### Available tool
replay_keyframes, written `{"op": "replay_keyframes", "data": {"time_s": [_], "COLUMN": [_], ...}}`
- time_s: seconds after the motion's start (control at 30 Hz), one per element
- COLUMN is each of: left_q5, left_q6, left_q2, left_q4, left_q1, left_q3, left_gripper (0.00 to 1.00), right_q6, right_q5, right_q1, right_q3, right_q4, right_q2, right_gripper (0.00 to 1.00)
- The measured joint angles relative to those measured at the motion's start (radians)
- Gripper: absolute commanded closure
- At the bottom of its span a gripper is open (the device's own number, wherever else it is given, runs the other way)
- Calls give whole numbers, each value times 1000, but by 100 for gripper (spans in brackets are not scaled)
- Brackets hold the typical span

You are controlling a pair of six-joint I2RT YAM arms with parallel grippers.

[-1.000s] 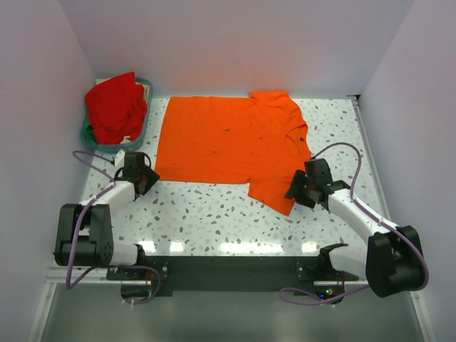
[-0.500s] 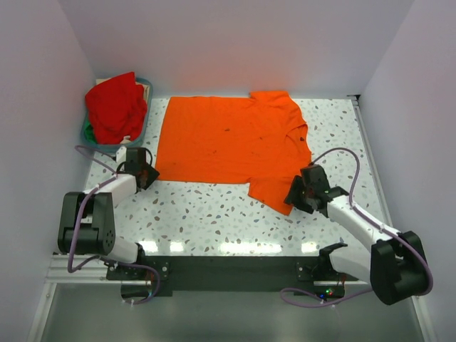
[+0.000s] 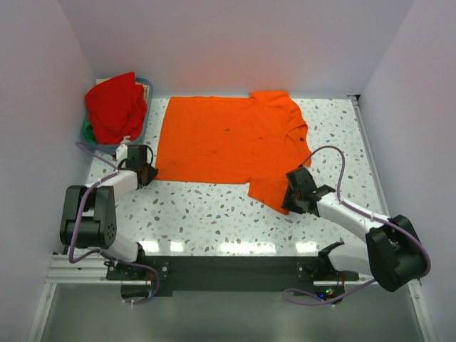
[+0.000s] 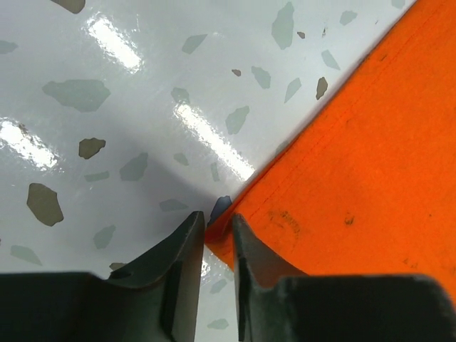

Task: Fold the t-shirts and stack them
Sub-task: Fold the tshirt

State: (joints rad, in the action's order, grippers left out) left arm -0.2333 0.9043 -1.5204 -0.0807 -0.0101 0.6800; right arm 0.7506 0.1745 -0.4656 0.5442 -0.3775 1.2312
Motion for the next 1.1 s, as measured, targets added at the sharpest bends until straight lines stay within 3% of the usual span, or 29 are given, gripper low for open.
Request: {"op": "replay_keyframes", "data": {"time_s": [0.07,0.2,0.23,0.5,1.1], "left_q5": [-5,-8,-8,-10,-42], "left_q6": [1,3,2,3,27], "left_q2": [-7,-13,-13,35,436], "left_q4": [3,3,3,-7,-156], "left_q1": [-2,-5,-6,-12,-12], "left_q3": [5,6,6,-35,-253], "left_gripper": [82,95,100,100,100], "right_q6": [6,15,16,16,36], "right_q5": [2,0,0,-2,-63], "right_q1": [0,-1,-1,-1,-2], "right_q3": [0,0,0,0,-48], "right_q4": [6,0,-3,-69,-339], "right_q2": [6,5,2,-129,-580], "right_gripper": [86,100,100,100,100]}}
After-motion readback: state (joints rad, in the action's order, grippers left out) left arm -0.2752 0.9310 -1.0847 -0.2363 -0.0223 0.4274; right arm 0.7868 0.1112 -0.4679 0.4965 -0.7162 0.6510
